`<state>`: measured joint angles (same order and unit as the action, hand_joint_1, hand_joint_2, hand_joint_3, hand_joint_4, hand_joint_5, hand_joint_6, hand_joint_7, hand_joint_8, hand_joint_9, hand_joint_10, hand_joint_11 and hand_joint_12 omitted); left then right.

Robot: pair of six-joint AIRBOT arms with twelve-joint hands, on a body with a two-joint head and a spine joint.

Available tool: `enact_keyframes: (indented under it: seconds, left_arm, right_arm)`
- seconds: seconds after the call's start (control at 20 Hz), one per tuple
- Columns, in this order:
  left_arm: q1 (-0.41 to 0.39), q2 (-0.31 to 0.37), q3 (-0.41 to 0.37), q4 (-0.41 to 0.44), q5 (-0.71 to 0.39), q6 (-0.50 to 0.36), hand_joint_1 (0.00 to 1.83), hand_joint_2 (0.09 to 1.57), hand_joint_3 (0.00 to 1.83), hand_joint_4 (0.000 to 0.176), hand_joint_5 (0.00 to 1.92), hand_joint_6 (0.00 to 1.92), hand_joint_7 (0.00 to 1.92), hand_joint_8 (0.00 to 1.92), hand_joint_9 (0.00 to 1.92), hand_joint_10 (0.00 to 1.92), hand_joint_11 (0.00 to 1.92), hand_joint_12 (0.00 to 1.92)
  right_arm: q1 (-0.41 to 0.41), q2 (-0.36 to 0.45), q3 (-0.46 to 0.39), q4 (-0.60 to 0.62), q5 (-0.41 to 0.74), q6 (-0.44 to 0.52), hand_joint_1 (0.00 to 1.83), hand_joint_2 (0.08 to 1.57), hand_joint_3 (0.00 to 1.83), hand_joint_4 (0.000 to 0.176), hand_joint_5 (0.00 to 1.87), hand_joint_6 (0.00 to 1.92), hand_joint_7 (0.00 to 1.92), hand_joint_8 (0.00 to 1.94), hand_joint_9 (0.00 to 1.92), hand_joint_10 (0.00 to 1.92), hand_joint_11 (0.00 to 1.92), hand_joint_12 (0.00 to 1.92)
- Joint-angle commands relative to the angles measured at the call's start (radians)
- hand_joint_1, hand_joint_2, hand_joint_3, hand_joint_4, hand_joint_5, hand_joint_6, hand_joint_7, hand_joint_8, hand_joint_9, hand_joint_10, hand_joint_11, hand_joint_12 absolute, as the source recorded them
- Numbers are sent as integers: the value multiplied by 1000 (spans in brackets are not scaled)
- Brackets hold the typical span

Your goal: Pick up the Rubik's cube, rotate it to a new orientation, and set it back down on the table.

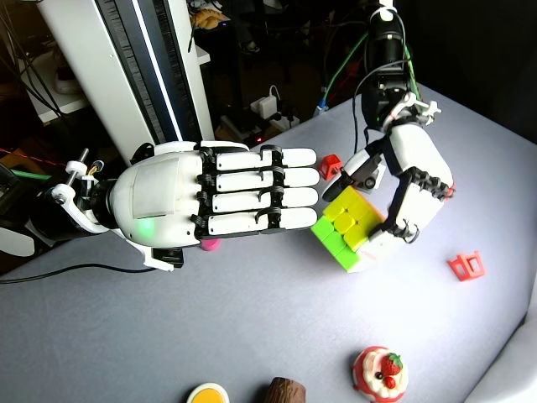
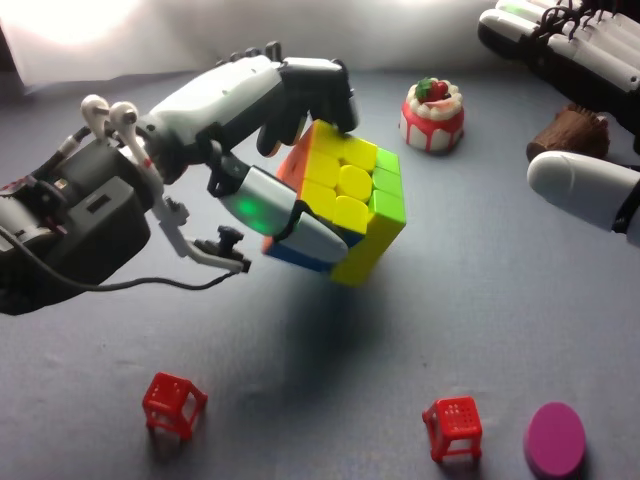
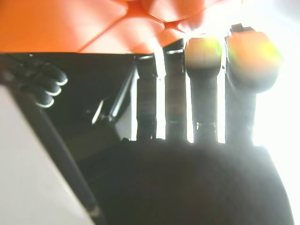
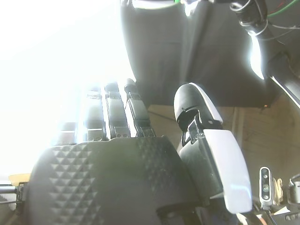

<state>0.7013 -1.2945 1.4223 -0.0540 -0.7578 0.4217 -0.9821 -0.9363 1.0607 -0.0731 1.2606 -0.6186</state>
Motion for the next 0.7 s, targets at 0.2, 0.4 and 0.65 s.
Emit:
enact_keyframes:
  seconds: [0.2,0.4,0.65]
  left_arm:
    - [23,11,-2,-52,-174,-25,717,1177,0,42,0,669,153,472,105,981,1,1685]
    - [58,48,-34,-63,-210,-8,679,1113,0,150,74,114,20,16,0,291,0,1245]
    - [77,110,-98,-62,-258,71,429,951,0,125,0,0,0,0,0,0,0,6]
  right_arm:
    - [4,7,4,32,136,6,0,1481,0,0,45,66,24,7,9,10,0,0]
    - [3,10,3,34,138,6,0,1477,0,0,17,59,15,4,2,8,0,0]
    - [0,12,2,37,139,6,0,1482,0,0,3,60,4,0,2,1,0,0]
